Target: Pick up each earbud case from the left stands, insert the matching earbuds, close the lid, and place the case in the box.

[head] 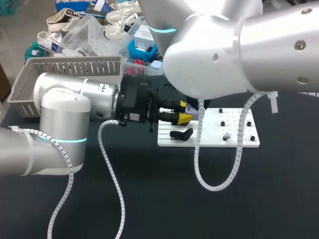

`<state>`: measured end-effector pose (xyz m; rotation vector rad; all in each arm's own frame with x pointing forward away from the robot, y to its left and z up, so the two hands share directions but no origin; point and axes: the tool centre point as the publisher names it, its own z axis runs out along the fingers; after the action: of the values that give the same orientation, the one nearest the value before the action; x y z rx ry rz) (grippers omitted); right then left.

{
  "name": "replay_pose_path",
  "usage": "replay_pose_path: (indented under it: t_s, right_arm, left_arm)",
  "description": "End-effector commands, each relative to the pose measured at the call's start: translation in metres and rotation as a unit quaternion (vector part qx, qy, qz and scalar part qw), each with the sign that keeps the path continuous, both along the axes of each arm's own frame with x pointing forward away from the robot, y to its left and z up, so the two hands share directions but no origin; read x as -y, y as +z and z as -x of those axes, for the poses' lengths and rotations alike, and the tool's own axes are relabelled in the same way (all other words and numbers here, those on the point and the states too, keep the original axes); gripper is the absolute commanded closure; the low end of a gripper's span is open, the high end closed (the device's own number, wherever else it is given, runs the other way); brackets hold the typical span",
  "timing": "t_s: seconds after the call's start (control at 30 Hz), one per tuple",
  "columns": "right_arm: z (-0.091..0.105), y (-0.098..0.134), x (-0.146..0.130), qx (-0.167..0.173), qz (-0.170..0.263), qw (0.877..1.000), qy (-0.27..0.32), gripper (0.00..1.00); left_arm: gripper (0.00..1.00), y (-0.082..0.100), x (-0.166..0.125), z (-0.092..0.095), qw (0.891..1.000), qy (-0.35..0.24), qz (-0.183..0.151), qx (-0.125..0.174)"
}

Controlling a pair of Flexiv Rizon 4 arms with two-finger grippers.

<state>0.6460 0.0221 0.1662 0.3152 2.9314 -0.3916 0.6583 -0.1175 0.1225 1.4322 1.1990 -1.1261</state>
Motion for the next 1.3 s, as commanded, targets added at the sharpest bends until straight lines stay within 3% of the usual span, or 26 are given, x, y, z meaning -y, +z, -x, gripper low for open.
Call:
replay_pose_path:
  t_s: [0.03, 1.17, 1.23, 1.3]
  right_arm:
    - [-0.0016, -0.0006, -0.0013, -0.001, 0.002, 1.0, -0.001, 1.0]
    - [-0.0074, -0.007, -0.005, -0.02, 0.024, 0.999, 0.007, 1.0]
    - [-0.0068, -0.0075, -0.0052, -0.022, 0.025, 0.999, 0.007, 0.76]
    - [-0.0063, -0.0078, -0.0053, -0.024, 0.024, 0.999, 0.007, 0.65]
  left_arm:
    - [1.0, -0.0008, 0.0006, -0.0011, 1.0, -0.001, 0.0, 0.0]
    - [1.0, -0.0008, 0.0006, -0.0011, 1.0, -0.001, 0.0, 0.0]
    - [1.0, -0.0008, 0.0006, -0.0011, 1.0, -0.001, 0.0, 0.0]
    - [1.0, -0.0008, 0.0006, -0.0011, 1.0, -0.001, 0.0, 0.0]
